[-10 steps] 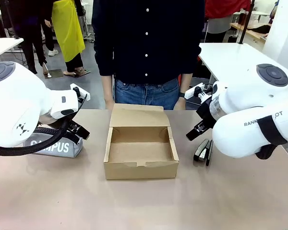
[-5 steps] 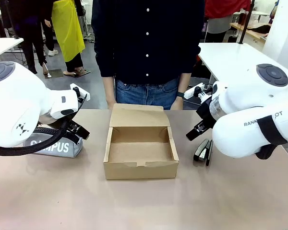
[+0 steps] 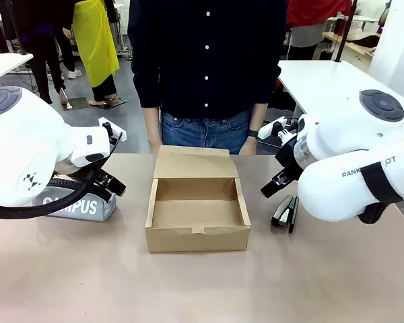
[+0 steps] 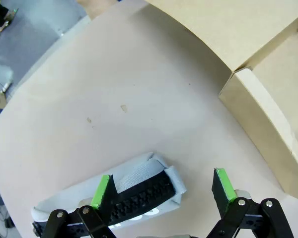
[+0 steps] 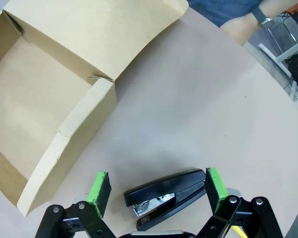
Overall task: Pack the item into the box.
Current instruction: Pick up the item indicated by the person and place it inside the Mailer Box.
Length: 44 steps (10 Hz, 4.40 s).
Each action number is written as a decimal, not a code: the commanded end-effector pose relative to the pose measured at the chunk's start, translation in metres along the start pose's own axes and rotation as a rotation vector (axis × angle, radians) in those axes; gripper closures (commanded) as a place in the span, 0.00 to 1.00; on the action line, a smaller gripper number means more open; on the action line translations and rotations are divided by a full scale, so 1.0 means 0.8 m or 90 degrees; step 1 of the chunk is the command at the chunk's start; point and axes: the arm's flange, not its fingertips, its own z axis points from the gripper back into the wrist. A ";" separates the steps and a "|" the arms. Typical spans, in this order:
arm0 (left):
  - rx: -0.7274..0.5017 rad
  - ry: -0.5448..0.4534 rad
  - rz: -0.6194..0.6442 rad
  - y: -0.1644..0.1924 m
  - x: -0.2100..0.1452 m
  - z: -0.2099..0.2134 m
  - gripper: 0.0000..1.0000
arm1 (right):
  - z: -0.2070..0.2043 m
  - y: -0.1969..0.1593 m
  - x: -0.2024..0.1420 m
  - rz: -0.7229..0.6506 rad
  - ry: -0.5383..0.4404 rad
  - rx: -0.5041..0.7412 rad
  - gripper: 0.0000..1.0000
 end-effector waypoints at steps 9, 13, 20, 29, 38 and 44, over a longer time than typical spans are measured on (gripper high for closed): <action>-0.344 -0.056 0.255 0.137 -0.062 0.205 0.00 | 0.225 -0.134 -0.076 -0.332 -0.058 0.240 0.00; -0.530 -0.216 0.520 0.293 -0.181 0.208 0.00 | 0.253 -0.259 -0.221 -0.564 -0.222 0.394 0.00; -0.604 -0.276 0.715 0.329 -0.265 0.129 0.00 | 0.221 -0.304 -0.346 -0.725 -0.326 0.442 0.00; -0.597 -0.267 0.723 0.329 -0.264 0.128 0.00 | 0.221 -0.304 -0.346 -0.725 -0.326 0.442 0.00; -0.107 0.016 -0.387 0.202 -0.047 0.088 0.00 | 0.221 -0.304 -0.346 -0.725 -0.326 0.442 0.00; -0.128 0.119 -0.426 0.156 -0.029 0.089 0.00 | 0.221 -0.304 -0.346 -0.725 -0.326 0.442 0.00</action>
